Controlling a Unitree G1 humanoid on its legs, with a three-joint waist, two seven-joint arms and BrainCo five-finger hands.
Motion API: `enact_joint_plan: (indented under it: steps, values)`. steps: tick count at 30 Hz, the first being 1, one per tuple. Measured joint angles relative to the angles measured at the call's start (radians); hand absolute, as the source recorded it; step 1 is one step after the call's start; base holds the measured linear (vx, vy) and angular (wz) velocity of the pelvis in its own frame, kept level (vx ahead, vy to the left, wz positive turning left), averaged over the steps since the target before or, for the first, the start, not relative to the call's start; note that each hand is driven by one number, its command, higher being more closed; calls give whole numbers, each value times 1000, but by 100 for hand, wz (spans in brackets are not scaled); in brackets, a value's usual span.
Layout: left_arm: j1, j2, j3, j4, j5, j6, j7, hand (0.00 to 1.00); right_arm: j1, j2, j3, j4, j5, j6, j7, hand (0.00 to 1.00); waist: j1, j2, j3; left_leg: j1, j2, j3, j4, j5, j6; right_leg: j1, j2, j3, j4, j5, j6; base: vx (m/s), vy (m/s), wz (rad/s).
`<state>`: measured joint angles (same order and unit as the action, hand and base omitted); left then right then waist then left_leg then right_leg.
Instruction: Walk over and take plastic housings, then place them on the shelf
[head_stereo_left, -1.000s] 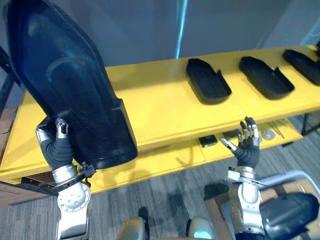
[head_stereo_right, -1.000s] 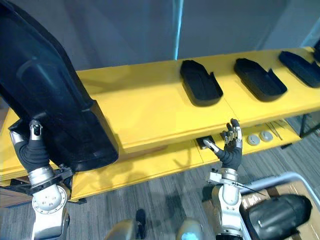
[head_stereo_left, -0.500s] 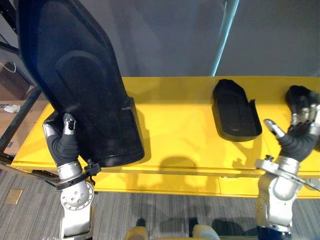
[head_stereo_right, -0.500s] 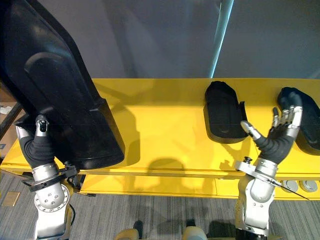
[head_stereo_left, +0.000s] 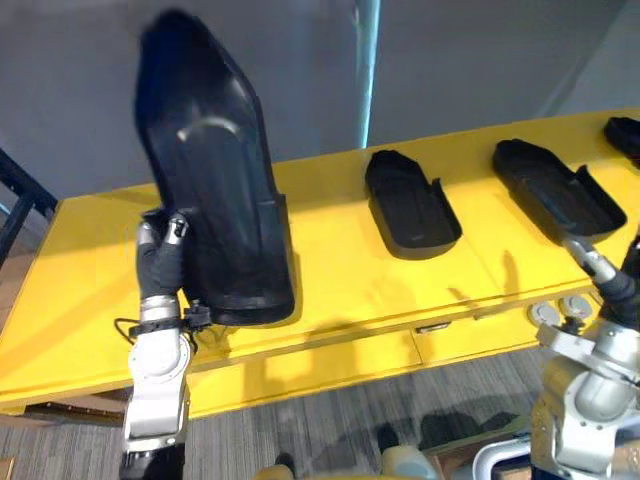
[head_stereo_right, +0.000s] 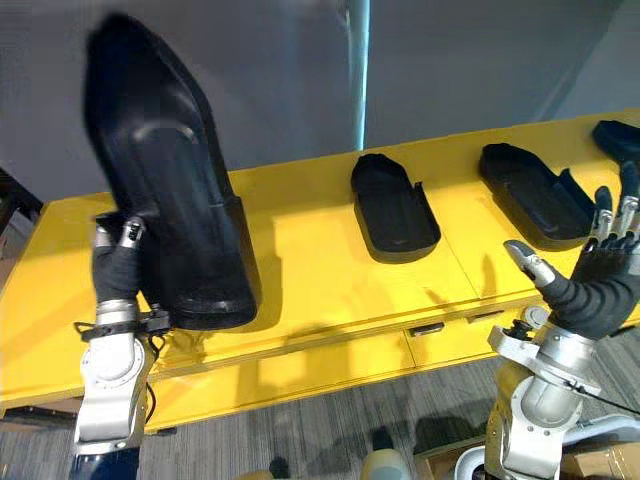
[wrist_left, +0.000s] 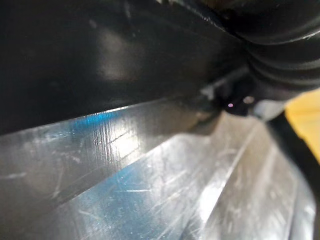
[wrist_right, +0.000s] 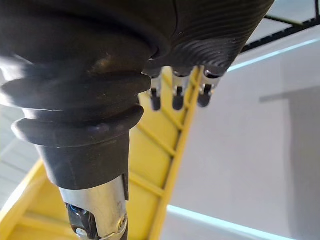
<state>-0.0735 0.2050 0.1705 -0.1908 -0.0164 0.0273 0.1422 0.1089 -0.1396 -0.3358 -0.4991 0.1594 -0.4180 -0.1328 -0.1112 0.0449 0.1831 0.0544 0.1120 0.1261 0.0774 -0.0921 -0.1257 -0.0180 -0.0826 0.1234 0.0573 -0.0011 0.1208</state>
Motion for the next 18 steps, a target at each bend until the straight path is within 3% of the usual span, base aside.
enact_joint_plan:
  steps: [4, 10, 14, 18]
  values:
    - [-157, 89, -22, 373, -52, 123, 8, 100, -1, -58, 70, 4, 74, 43, 155, 0, -17, 0, 0, 11, 1, 24, -5, 0, 0, -5, 4, 23, -3, 10, -1, 5, 8, -18]
    - [-314, 173, -32, 562, -96, 160, 31, 100, -5, -108, 163, 19, 149, 110, 268, 0, -40, 1, 0, 13, -2, 30, -18, 5, 4, -16, 5, 35, -1, 11, 0, 4, 1, -4]
    - [-415, 188, -47, 632, -96, 181, 41, 100, -8, -124, 210, 44, 221, 123, 304, 0, -49, 2, 1, 14, -7, 29, -27, 10, 9, -18, 1, 37, -2, 11, 1, 0, 1, 1]
    - [-480, 220, -88, 707, -94, 215, 34, 100, -22, -124, 299, 63, 218, 152, 310, 0, -70, 12, 6, 15, -14, 29, -40, 19, 12, -23, -5, 39, -3, 14, 4, -4, 4, 0]
